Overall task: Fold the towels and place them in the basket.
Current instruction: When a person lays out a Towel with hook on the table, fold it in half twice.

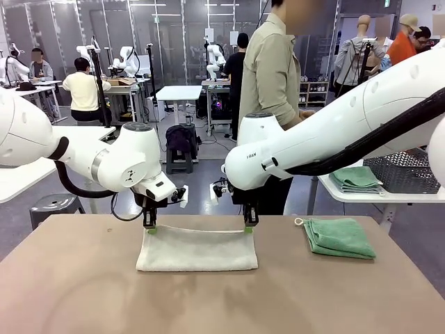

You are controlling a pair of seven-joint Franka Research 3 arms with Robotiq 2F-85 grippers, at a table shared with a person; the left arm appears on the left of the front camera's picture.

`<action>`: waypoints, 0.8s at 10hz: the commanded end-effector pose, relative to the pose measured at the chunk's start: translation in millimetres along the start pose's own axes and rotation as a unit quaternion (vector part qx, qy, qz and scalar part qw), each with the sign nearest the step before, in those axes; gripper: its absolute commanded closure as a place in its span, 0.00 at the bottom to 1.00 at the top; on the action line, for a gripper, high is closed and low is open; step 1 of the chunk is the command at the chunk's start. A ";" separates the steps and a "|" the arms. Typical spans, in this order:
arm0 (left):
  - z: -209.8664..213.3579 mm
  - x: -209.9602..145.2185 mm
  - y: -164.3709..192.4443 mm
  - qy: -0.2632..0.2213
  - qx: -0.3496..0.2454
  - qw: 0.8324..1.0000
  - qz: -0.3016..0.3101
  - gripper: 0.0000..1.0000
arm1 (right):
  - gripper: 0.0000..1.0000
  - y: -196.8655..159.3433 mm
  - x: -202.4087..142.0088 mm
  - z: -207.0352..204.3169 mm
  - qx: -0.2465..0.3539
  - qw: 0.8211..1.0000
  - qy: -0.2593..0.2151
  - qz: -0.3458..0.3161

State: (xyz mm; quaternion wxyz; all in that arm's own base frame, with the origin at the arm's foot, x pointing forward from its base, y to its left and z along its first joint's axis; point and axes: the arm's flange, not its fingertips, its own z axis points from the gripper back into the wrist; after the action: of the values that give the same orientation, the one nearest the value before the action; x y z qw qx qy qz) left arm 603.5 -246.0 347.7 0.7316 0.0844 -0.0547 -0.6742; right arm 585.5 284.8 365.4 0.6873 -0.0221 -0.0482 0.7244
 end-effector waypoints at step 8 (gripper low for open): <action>35.4 -26.8 -6.3 -0.047 0.034 0.998 0.010 0.16 | 0.32 25.5 1.2 41.7 -0.032 0.999 0.009 -0.024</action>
State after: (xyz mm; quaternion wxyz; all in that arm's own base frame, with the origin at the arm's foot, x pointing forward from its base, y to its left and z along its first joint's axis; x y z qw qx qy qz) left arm 607.6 -235.5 370.9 0.7337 0.0941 -0.1037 -0.6649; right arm 577.5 287.6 393.0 0.6862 -0.0425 -0.0684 0.7229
